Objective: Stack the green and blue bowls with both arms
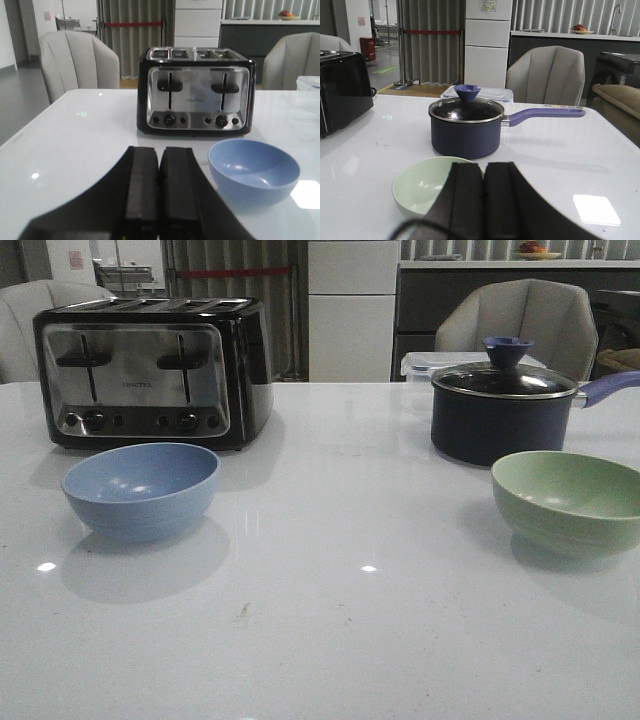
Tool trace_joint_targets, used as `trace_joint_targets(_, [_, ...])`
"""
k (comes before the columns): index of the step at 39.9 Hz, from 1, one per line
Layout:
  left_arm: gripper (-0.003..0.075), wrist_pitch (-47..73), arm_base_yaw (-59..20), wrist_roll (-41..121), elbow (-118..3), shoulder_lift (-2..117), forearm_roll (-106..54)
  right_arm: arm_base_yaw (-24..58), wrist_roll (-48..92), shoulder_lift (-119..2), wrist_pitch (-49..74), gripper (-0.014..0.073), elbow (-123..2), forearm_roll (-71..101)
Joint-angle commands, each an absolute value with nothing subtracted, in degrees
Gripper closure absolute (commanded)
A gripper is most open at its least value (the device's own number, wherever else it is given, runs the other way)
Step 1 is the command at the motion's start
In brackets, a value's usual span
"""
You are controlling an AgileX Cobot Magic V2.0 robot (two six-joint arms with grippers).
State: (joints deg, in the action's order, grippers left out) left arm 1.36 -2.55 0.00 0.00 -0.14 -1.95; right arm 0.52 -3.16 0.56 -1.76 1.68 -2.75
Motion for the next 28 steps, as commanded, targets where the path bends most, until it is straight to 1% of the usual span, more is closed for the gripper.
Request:
trace_joint_targets(1, [0.0622, -8.33, -3.05, -0.38, -0.21, -1.27, -1.85, 0.21, -3.12, 1.68, -8.9, 0.0575, 0.79, -3.25])
trace_joint_targets(7, [0.0622, -7.12, -3.05, -0.38, -6.98, -1.14, -1.85, 0.26, -3.12, 1.62, -4.97, 0.0575, -5.85, -2.84])
trace_joint_targets(12, [0.0622, -1.55, -3.05, -0.38, -16.22, 0.38, -1.85, 0.26, -3.12, -0.06, 2.75, 0.0575, -15.23, -2.6])
trace_joint_targets(21, [0.0622, 10.78, -3.05, -0.38, -33.78, 9.84, -1.85, 0.26, -3.12, -10.39, 16.4, 0.0575, -31.06, -2.48])
trace_joint_targets(28, [0.0622, 21.45, -3.05, -0.38, -42.01, 18.23, -1.85, 0.26, -3.12, -18.66, 25.72, 0.0575, -38.1, -2.48])
